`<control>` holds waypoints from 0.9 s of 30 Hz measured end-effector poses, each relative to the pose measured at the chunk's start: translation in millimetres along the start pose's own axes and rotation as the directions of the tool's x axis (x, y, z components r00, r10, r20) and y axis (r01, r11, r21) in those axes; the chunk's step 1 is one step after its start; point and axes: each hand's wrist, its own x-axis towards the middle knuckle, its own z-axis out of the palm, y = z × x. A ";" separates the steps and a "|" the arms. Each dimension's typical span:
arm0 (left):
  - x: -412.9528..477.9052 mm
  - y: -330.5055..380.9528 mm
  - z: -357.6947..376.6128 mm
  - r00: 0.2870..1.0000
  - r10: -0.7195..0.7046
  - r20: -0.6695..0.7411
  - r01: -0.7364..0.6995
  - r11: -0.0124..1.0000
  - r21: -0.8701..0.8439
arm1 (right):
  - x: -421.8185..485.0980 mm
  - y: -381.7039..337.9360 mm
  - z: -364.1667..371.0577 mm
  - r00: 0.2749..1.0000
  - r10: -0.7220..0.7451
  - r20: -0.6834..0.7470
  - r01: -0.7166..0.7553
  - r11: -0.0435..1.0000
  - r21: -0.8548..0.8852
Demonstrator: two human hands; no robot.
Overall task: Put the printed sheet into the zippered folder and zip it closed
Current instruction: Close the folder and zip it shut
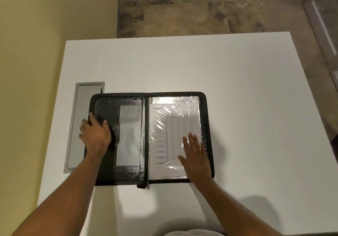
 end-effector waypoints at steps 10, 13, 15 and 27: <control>-4.5 -11.5 -9.9 0.994 -0.094 0.060 0.097 0.994 -0.049 | 0.5 15.5 -2.2 0.999 -0.043 -0.018 0.043 0.999 0.021; -1.8 -14.7 -11.5 0.990 -0.129 0.051 0.133 0.988 -0.075 | -0.7 19.3 -3.0 0.999 -0.045 -0.019 0.046 0.998 0.030; -0.5 -16.2 -15.2 0.991 -0.134 0.026 0.136 0.988 -0.078 | -2.0 22.2 -2.9 0.999 -0.042 -0.019 0.042 0.999 0.030; -51.4 20.9 -58.5 0.988 -0.009 -0.155 -0.016 0.987 -0.158 | -29.1 72.9 -10.3 0.998 -0.030 -0.052 0.030 0.999 -0.014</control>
